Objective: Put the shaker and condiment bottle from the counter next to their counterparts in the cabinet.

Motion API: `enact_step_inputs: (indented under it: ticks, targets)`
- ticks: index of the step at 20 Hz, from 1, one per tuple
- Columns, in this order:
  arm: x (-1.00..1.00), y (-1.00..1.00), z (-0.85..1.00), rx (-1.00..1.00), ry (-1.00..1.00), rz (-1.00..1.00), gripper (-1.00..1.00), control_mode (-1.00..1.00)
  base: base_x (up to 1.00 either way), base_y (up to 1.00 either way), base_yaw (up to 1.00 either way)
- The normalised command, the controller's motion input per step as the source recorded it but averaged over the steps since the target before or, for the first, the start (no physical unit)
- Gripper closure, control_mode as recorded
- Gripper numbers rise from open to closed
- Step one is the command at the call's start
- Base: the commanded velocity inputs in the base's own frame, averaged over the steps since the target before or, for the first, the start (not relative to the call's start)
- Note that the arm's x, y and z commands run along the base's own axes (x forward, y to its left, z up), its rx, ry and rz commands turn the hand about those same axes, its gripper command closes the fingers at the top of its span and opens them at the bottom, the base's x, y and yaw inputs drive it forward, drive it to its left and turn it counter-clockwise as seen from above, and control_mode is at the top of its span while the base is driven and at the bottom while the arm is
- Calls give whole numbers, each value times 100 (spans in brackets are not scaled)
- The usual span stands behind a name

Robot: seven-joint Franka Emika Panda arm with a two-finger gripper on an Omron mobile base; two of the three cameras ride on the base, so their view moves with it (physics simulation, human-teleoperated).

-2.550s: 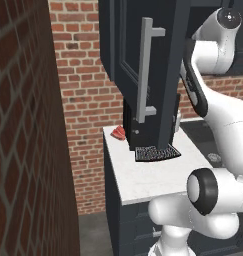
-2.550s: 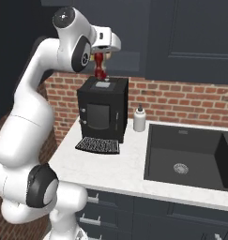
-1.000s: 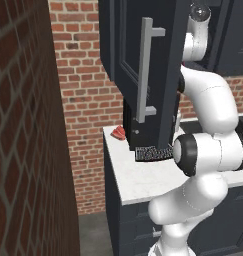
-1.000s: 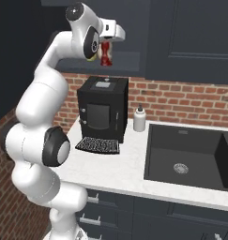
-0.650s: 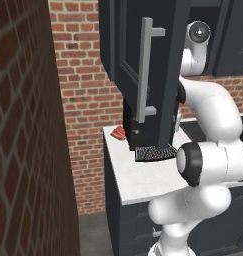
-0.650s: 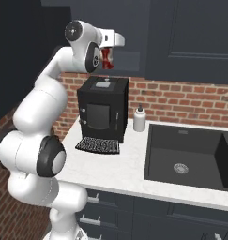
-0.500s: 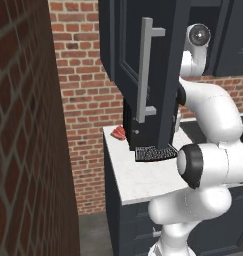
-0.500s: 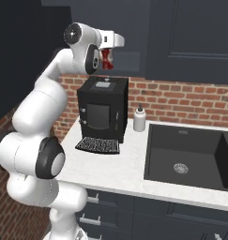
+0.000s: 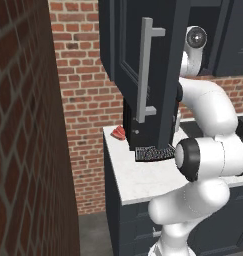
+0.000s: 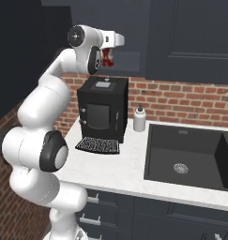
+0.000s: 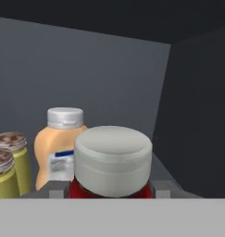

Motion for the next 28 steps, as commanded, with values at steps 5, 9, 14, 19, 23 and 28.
enact_step_inputs:
  ticks: [5, 9, 14, 19, 23, 28]
  targets:
    - [25, 0, 0, 2, 0, 6, 100, -100, 0, 0, 0]
    - [18, 0, 0, 0, 0, 4, 100, -100, 0, 0, 0]
    - [27, -2, 0, 0, -5, 2, 100, -100, 0, 0, 0]
    - [31, -4, 0, 0, -10, 0, 100, -100, 0, 0, 0]
    - [28, -2, -4, 0, -5, 0, 100, -100, 0, 0, 0]
    - [17, 0, -17, 0, 0, 0, 100, -100, 0, 0, 0]
